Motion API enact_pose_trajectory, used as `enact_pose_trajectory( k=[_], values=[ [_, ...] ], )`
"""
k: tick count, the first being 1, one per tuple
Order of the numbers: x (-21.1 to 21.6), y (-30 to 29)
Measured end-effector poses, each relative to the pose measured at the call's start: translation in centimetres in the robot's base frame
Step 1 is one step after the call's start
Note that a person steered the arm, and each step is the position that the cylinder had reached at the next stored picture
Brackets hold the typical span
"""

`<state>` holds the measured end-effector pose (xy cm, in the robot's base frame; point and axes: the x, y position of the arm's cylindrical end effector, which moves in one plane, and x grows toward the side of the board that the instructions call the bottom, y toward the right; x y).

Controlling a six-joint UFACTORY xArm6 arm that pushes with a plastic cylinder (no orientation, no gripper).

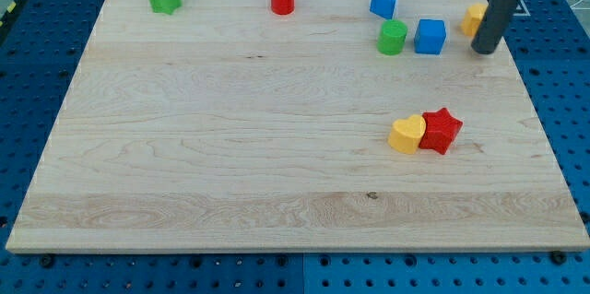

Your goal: Move yellow hexagon to the top right

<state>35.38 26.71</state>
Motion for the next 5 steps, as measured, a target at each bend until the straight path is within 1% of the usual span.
enact_pose_trajectory(
  k=[1,2,3,5],
  values=[
    [-0.8,1.9],
    [-3.5,1.2],
    [-5.2,0.0],
    [-7.8,-0.4]
  ],
)
